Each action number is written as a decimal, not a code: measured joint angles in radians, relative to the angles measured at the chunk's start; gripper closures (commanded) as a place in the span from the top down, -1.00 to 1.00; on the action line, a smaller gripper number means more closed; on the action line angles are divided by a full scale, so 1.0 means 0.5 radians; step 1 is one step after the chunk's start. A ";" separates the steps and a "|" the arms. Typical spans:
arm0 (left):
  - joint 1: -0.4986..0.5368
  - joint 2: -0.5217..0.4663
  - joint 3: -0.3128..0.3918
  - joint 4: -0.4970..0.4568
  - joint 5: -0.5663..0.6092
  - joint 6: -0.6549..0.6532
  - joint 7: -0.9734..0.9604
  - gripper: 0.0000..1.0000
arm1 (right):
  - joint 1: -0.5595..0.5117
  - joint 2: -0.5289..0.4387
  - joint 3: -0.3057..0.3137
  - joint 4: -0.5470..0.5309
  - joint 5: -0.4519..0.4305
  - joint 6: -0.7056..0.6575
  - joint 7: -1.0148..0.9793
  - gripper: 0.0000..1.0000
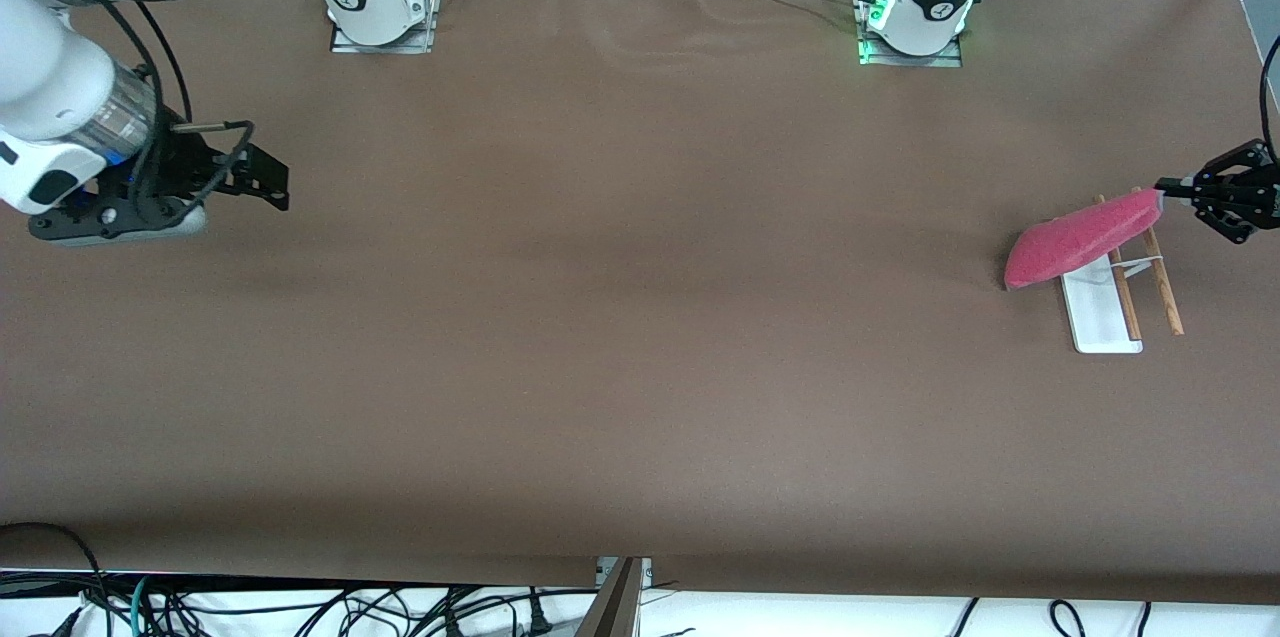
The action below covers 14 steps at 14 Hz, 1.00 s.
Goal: Pass towel and hang on rack
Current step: 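Drape the towel over the wooden rack with the left gripper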
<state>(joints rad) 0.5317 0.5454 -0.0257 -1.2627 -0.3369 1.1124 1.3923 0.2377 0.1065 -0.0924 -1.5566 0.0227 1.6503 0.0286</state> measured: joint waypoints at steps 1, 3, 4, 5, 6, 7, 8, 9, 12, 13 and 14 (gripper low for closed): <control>0.031 0.003 0.001 0.001 0.058 0.075 0.060 -1.00 | -0.010 -0.047 0.000 -0.045 0.000 -0.001 -0.007 1.00; 0.096 0.009 0.004 0.001 0.183 0.218 0.192 -1.00 | -0.026 -0.123 0.005 -0.094 0.000 -0.001 -0.008 1.00; 0.129 0.012 0.005 0.001 0.232 0.262 0.236 -1.00 | -0.048 -0.143 0.016 -0.100 0.000 -0.001 -0.009 1.00; 0.162 0.018 0.006 0.001 0.271 0.295 0.267 -1.00 | -0.090 -0.152 0.042 -0.101 0.000 -0.001 -0.011 1.00; 0.192 0.030 0.007 0.001 0.304 0.331 0.305 -1.00 | -0.151 -0.153 0.090 -0.101 0.000 -0.001 -0.014 1.00; 0.218 0.048 0.007 0.001 0.341 0.382 0.353 -1.00 | -0.223 -0.152 0.153 -0.101 0.000 -0.001 -0.016 1.00; 0.242 0.073 0.008 0.001 0.371 0.442 0.399 -1.00 | -0.276 -0.152 0.202 -0.101 0.000 -0.001 -0.016 1.00; 0.270 0.099 0.010 0.001 0.391 0.506 0.440 -1.00 | -0.302 -0.152 0.227 -0.101 0.000 -0.001 -0.016 1.00; 0.349 0.189 0.012 0.001 0.452 0.659 0.570 -1.00 | -0.312 -0.152 0.245 -0.101 -0.001 -0.001 -0.016 1.00; 0.374 0.220 0.012 0.001 0.455 0.697 0.587 -1.00 | -0.312 -0.152 0.250 -0.101 -0.001 -0.002 -0.016 1.00; 0.393 0.250 0.012 0.001 0.455 0.728 0.608 -1.00 | -0.312 -0.152 0.253 -0.101 -0.001 -0.002 -0.016 1.00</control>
<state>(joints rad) 0.7280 0.6706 -0.0196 -1.2621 -0.1092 1.4761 1.6964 0.0819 0.0306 0.0343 -1.6070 0.0220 1.6494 0.0204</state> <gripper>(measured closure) 0.982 0.000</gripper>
